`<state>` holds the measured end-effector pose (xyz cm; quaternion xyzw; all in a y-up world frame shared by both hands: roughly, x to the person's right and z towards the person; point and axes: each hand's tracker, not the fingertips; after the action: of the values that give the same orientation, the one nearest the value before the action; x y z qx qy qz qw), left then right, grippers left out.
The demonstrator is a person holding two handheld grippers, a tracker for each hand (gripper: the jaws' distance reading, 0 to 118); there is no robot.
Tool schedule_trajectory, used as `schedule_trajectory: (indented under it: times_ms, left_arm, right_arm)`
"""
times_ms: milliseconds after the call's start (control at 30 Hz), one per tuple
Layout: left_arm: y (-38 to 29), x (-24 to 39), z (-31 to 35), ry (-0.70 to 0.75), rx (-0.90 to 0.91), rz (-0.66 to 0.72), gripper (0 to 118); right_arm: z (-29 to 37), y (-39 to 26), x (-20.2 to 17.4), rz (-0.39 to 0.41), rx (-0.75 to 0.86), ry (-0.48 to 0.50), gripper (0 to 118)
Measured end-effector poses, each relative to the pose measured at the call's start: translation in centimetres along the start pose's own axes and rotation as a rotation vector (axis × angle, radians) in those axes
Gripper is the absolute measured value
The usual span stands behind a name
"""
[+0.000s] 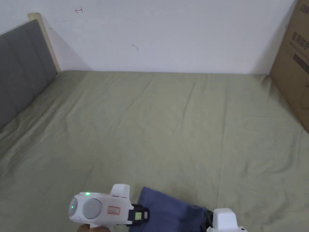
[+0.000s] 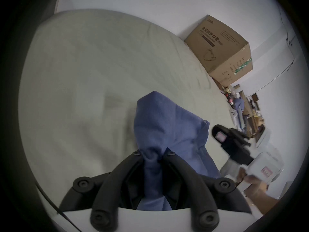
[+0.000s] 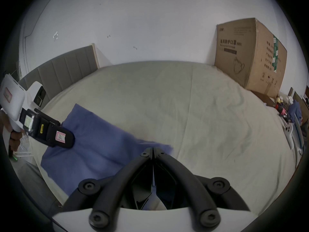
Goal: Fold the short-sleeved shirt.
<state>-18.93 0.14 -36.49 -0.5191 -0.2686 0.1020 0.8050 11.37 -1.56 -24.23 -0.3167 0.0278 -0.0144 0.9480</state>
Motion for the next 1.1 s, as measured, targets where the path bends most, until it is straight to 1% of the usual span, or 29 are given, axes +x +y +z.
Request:
schedule_trajectory:
  times_ms: [100, 267, 333, 433, 533, 600, 667, 833, 900, 933, 967, 1000, 1033, 1067, 1100]
  left_arm:
    - [1.9, -4.5, 3.5, 0.086, 0.018, 0.01, 15]
    - [4.9, -13.0, 9.0, 0.275, 0.037, 0.038, 15]
    - [6.3, -16.8, 11.2, 0.353, 0.045, 0.108, 15]
    - [7.3, -20.8, 13.6, 0.452, 0.043, 0.143, 15]
    - [7.7, -24.6, 14.7, 0.486, 0.019, 0.196, 15]
    - [7.8, -26.2, 15.4, 0.508, 0.018, 0.207, 15]
    - [7.6, -27.9, 15.7, 0.533, 0.022, 0.283, 15]
    - [7.2, -29.0, 15.1, 0.513, 0.015, 0.284, 15]
    - [7.2, -28.8, 15.0, 0.515, 0.016, 0.293, 18]
    - [7.2, -28.6, 15.0, 0.513, 0.021, 0.297, 25]
    - [7.3, -28.6, 15.2, 0.513, 0.025, 0.299, 39]
    - [7.4, -28.3, 15.5, 0.521, 0.04, 0.31, 64]
    - [7.5, -27.9, 15.8, 0.52, 0.049, 0.319, 82]
    - [7.6, -27.4, 16.1, 0.52, 0.059, 0.325, 95]
    - [7.8, -27.1, 16.7, 0.519, 0.076, 0.329, 102]
  right_arm:
    - [0.4, 1.9, -0.6, 0.013, 0.045, 0.009, 0]
    - [0.4, 4.7, -2.0, 0.02, 0.102, 0.032, 0]
    - [0.2, 5.6, -2.5, 0.022, 0.121, 0.041, 0]
    - [-0.3, 6.9, -3.3, 0.034, 0.143, 0.049, 0]
    - [-0.9, 7.9, -3.9, 0.05, 0.158, 0.053, 0]
    - [-1.4, 8.4, -4.2, 0.066, 0.161, 0.048, 0]
    - [-2.0, 8.7, -4.3, 0.066, 0.16, 0.048, 0]
    - [-3.1, 9.1, -4.4, 0.065, 0.153, 0.04, 0]
    - [-3.2, 9.2, -4.4, 0.06, 0.148, 0.039, 0]
    - [-3.2, 9.2, -4.4, 0.059, 0.149, 0.038, 0]
    - [-3.0, 9.3, -4.4, 0.055, 0.152, 0.037, 0]
    - [-2.7, 9.4, -4.3, 0.051, 0.155, 0.038, 0]
    - [-2.5, 9.5, -4.1, 0.047, 0.16, 0.04, 0]
    - [-2.2, 9.6, -4.0, 0.044, 0.165, 0.04, 0]
    - [-1.7, 9.8, -3.8, 0.045, 0.173, 0.04, 0]
